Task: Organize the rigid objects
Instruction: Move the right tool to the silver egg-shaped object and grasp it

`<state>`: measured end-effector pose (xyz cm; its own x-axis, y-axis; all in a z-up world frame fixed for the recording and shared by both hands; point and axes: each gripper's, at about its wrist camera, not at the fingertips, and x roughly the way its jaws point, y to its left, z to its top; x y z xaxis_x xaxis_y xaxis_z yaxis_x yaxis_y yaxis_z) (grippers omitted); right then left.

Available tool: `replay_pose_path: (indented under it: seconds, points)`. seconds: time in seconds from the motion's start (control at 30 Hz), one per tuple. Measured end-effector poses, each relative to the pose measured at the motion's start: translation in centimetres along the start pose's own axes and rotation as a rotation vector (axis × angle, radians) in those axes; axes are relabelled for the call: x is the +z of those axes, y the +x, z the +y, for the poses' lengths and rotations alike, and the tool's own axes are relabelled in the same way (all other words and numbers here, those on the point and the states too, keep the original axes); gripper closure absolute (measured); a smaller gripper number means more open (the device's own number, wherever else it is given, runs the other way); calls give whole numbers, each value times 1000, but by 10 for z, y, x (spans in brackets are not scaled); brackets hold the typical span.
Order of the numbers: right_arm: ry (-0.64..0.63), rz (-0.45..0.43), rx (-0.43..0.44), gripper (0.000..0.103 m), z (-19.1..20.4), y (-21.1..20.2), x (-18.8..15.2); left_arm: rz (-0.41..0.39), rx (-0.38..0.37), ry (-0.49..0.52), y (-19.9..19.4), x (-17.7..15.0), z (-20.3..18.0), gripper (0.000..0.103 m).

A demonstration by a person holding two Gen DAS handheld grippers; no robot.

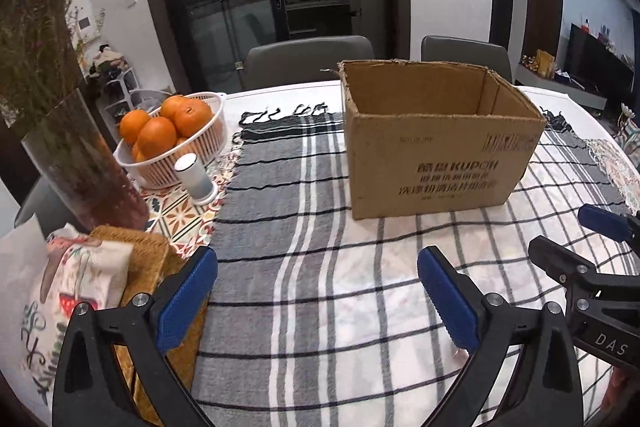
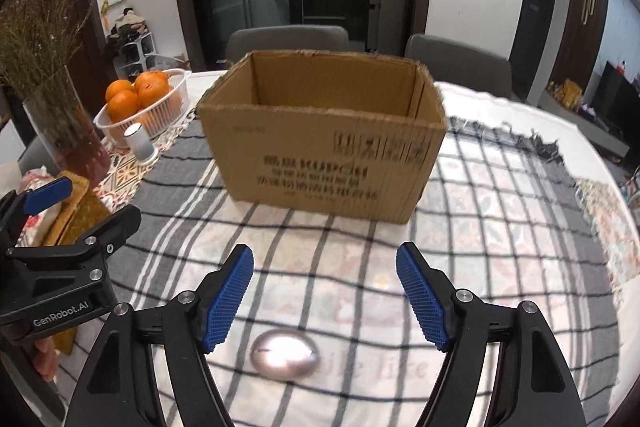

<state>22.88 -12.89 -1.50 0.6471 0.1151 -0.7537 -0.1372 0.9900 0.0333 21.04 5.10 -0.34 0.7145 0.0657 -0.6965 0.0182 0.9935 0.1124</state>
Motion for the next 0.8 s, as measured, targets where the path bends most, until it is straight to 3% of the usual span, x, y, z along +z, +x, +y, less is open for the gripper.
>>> replay_pose_path:
  seconds: [0.37, 0.8]
  points:
    - [28, 42, 59, 28, 6, 11, -33, 18, 4, 7, -3, -30, 3, 0]
    - [1, 119, 74, 28, 15, 34, -63, 124, -33, -14, 21, -65, 5, 0]
